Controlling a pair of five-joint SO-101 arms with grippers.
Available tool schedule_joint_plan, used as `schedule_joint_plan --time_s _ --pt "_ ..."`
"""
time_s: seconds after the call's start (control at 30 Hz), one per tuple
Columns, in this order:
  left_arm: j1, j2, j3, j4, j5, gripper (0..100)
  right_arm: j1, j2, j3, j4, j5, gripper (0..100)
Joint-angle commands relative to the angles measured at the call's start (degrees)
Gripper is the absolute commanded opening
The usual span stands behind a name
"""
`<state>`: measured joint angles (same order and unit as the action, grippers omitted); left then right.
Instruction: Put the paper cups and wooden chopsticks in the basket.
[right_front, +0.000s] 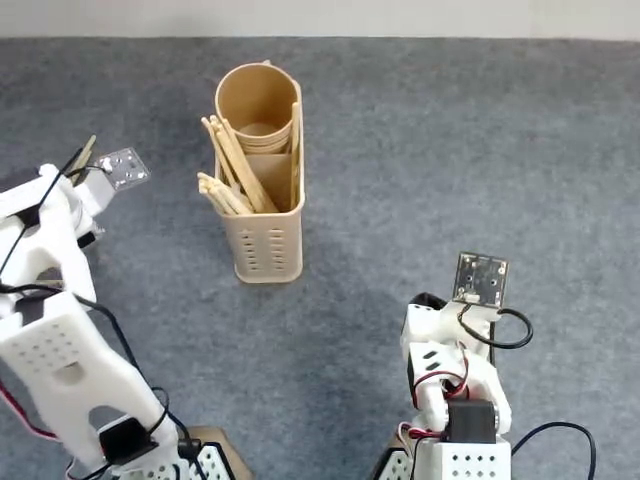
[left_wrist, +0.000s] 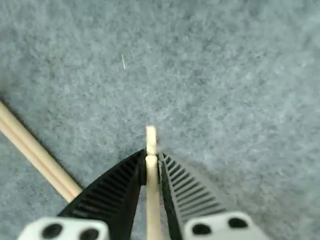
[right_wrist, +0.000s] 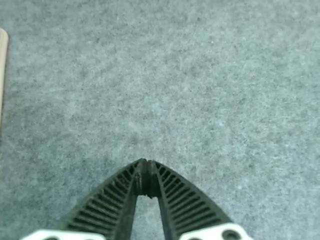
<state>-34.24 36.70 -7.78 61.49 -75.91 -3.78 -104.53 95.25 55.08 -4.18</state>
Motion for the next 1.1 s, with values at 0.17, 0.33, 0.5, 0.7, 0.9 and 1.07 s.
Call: schedule_joint_plan --time_s 0.17,0.33,0.5,0.7,0.9,1.07 --pt "5.0 -0.3 -16.7 10.5 5.9 0 0.6 0.0 9.2 -0.1 0.5 0.5" --pt "8.3 -0.4 -38.5 24.8 16.1 0 0.6 0.0 9.2 -0.1 0.5 0.5" --pt "13.1 -0.4 -66.2 38.6 25.5 0 0.6 0.0 9.2 -0.1 0.5 0.5" --pt "16.4 -6.7 -85.2 40.7 44.7 0 0.6 0.0 9.2 -0.1 0.5 0.5" --pt "23.9 -22.6 -82.0 40.4 62.9 0 0.6 0.0 9.2 -0.1 0.5 0.5" --pt "35.7 -27.7 -81.5 31.3 79.8 1 0.6 0.0 9.2 -0.1 0.5 0.5"
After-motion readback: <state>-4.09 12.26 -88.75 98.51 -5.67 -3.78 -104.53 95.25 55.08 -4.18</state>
